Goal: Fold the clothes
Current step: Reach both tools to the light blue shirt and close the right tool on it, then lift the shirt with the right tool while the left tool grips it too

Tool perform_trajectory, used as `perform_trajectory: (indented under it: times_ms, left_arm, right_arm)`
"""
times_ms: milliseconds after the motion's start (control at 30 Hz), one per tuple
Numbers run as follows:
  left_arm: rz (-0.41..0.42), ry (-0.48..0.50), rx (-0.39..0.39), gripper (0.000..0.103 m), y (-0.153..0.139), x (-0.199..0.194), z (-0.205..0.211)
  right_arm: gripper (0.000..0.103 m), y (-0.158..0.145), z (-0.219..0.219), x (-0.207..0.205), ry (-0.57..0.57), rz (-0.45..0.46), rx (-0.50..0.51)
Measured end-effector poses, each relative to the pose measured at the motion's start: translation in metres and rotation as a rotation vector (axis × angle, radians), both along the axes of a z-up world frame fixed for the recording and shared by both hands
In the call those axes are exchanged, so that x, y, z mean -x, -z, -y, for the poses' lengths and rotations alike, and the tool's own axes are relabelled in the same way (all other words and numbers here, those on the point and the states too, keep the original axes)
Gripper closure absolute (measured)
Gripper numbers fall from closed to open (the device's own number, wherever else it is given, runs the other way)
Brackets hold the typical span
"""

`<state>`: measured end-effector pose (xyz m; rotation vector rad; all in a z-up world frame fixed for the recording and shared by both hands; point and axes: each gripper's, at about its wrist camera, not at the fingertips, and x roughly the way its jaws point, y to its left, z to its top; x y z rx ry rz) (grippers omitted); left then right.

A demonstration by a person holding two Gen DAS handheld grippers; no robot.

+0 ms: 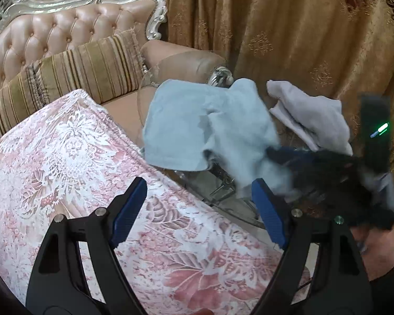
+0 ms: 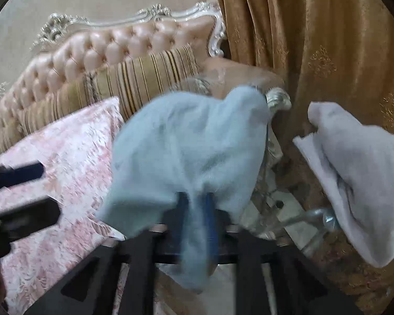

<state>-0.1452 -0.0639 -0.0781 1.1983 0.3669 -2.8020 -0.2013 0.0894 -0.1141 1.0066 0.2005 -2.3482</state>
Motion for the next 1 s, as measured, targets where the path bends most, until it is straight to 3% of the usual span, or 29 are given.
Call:
perform_trajectory:
  times_ms: [100,233,300,433,467,533,600,700,1000]
  left_arm:
    - [0.010,0.018,-0.012,0.022,0.009,0.007,-0.001]
    - [0.005,0.084,-0.006,0.036,0.016,0.021,-0.012]
    - [0.012,0.122,0.008,0.036,0.023,0.035,-0.019]
    - [0.040,0.202,-0.070,0.036,0.033,0.058,-0.027]
    - [0.051,0.230,-0.088,0.051,0.034,0.062,-0.031]
    - [0.077,0.287,-0.122,0.097,0.035,0.069,-0.039]
    - [0.057,0.312,-0.160,0.097,0.027,0.069,-0.041]
    - [-0.024,0.308,-0.157,0.097,0.000,0.050,-0.035]
    - [-0.230,0.165,-0.141,0.097,-0.078,-0.031,0.022]
  right_arm:
    - [0.095,-0.018,-0.010,0.003,0.011,-0.041,0.019]
    - [0.096,-0.043,-0.019,-0.004,0.016,-0.105,0.037]
    - [0.096,-0.054,-0.022,-0.012,0.009,-0.137,0.049]
    - [0.096,-0.080,-0.021,-0.030,-0.018,-0.188,0.077]
    - [0.096,-0.086,-0.020,-0.034,-0.027,-0.199,0.084]
    - [0.096,-0.097,-0.017,-0.042,-0.046,-0.216,0.096]
    - [0.096,-0.107,-0.012,-0.051,-0.074,-0.231,0.107]
    - [0.096,-0.122,-0.011,-0.064,-0.080,-0.278,0.120]
    - [0.096,-0.160,-0.031,-0.081,-0.057,-0.359,0.184]
